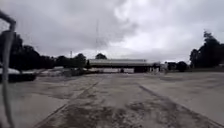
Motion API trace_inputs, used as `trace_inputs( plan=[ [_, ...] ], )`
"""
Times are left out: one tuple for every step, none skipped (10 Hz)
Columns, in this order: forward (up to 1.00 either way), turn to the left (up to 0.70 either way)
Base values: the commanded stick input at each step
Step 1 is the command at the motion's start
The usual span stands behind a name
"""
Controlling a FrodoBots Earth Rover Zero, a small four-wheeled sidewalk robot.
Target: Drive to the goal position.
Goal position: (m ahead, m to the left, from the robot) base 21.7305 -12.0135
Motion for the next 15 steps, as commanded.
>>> trace_inputs(
  plan=[
    [0.7,-0.3],
    [0.7,-0.34],
    [0.7,-0.28],
    [0.7,-0.03],
    [0.7,0.0],
    [0.7,0.0],
    [0.7,0.0],
    [0.7,-0.22],
    [0.7,-0.35],
    [0.7,-0.35],
    [0.7,-0.35],
    [0.7,-0.35],
    [0.7,-0.35],
    [0.7,-0.11],
    [0.7,0.0]
  ],
)
